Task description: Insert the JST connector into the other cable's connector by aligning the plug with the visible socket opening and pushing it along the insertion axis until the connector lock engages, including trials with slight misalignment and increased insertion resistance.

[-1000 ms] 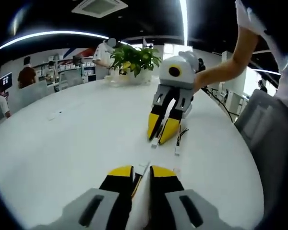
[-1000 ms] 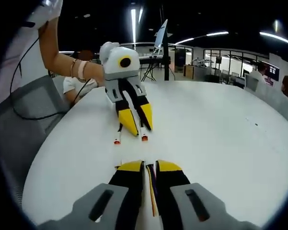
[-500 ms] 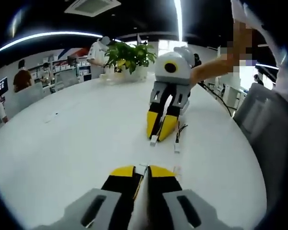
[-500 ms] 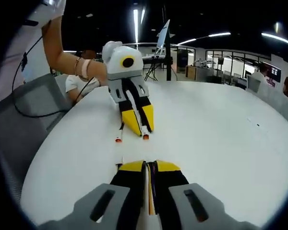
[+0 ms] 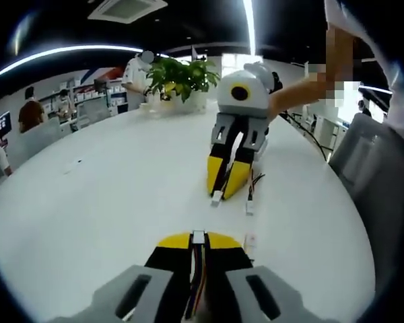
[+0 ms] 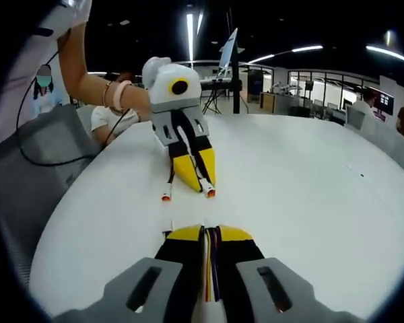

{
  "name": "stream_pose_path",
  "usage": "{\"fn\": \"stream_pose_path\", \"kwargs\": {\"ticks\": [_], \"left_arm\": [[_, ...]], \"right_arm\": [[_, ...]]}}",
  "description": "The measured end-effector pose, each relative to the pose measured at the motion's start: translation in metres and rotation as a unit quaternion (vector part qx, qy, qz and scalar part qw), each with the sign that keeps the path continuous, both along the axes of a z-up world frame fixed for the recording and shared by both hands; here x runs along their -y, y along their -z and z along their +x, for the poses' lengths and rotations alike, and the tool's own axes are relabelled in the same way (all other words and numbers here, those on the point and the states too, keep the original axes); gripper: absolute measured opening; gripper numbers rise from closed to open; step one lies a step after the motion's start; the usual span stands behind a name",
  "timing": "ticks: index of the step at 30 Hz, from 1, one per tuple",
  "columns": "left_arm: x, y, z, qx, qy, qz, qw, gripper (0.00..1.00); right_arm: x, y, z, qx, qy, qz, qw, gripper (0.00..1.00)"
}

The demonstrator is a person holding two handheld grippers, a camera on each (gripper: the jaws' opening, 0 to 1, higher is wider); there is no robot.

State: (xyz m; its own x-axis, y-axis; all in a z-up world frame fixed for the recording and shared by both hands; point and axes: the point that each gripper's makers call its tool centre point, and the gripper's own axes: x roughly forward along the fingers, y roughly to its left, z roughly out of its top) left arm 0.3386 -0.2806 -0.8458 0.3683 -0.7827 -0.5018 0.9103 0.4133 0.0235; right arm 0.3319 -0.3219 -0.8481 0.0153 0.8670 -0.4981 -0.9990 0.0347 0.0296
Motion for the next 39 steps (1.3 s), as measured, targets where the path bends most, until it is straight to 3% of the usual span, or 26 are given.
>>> {"fn": "stream_pose_path", "kwargs": {"ticks": [5,10,21,32,39], "left_arm": [[0.003,-0.003,-0.01,0.003,0.019,0.009,0.9998,0.0],[0.007,-0.017,-0.017,0.013,0.04,0.014,0.999,0.0],[0.006,-0.033,-0.017,0.028,0.059,0.026,0.9976,0.0],[0.01,-0.053,-0.017,0.038,0.066,0.015,0.997,0.0],[0.012,-0.055,-0.02,0.044,0.079,0.028,0.9955,0.0]], "right_arm": [[0.002,-0.004,-0.002,0.002,0.0,-0.001,1.0,0.04],[0.002,-0.016,-0.001,-0.01,0.004,-0.002,0.9999,0.04],[0.0,-0.047,-0.001,0.004,-0.017,-0.004,0.9998,0.04],[-0.007,-0.06,-0.01,0.034,-0.047,-0.011,0.9983,0.04],[-0.012,-0.06,-0.013,0.037,-0.058,-0.011,0.9976,0.04]]}}
